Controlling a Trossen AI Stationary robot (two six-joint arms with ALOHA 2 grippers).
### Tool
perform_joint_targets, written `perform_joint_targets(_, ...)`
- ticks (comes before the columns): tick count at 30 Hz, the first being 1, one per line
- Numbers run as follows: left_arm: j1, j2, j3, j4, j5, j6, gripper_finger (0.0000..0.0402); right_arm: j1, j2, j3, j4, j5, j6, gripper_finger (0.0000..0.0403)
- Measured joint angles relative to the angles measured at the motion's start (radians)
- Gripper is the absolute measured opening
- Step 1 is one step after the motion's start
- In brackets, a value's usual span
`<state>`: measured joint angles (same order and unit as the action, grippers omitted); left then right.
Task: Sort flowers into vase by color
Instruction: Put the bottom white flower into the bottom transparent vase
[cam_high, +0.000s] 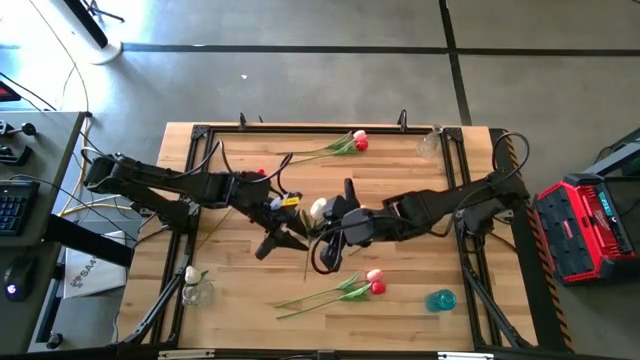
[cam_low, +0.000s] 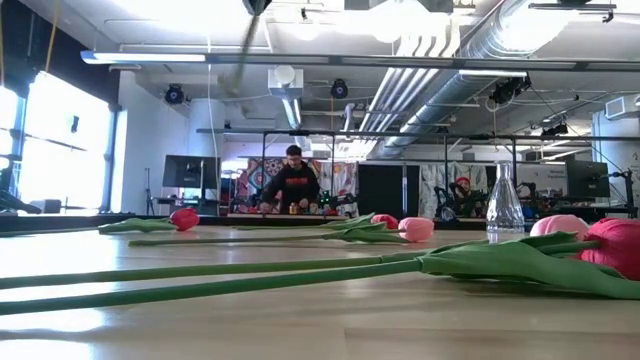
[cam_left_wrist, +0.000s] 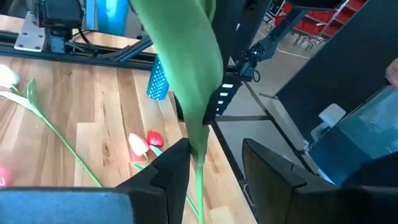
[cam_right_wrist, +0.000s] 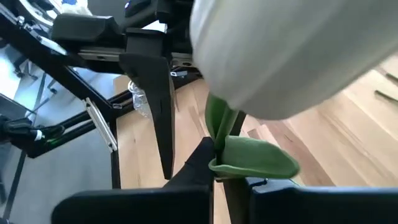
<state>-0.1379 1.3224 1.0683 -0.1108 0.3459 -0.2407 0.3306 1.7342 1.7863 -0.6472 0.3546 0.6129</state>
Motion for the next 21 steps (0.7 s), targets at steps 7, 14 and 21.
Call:
perform_joint_targets(7, 0.0, 0.0, 0.0, 0.004, -0.023, 0.009, 0.0132, -0.006, -0.007, 0.0, 0.0, -0.047, -0.032, 0.0002)
perform_joint_targets(14, 0.0, 0.0, 0.0, 0.005, -0.088, 0.047, 0.0101, -0.008, -0.007, 0.0, 0.0, -0.051, -0.054, 0.0002)
perform_joint_targets(21, 0.0, 0.0, 0.0, 0.036, -0.089, 0.087, 0.0025, -0.025, -0.007, 0.0, 0.002, -0.067, -0.054, 0.0002)
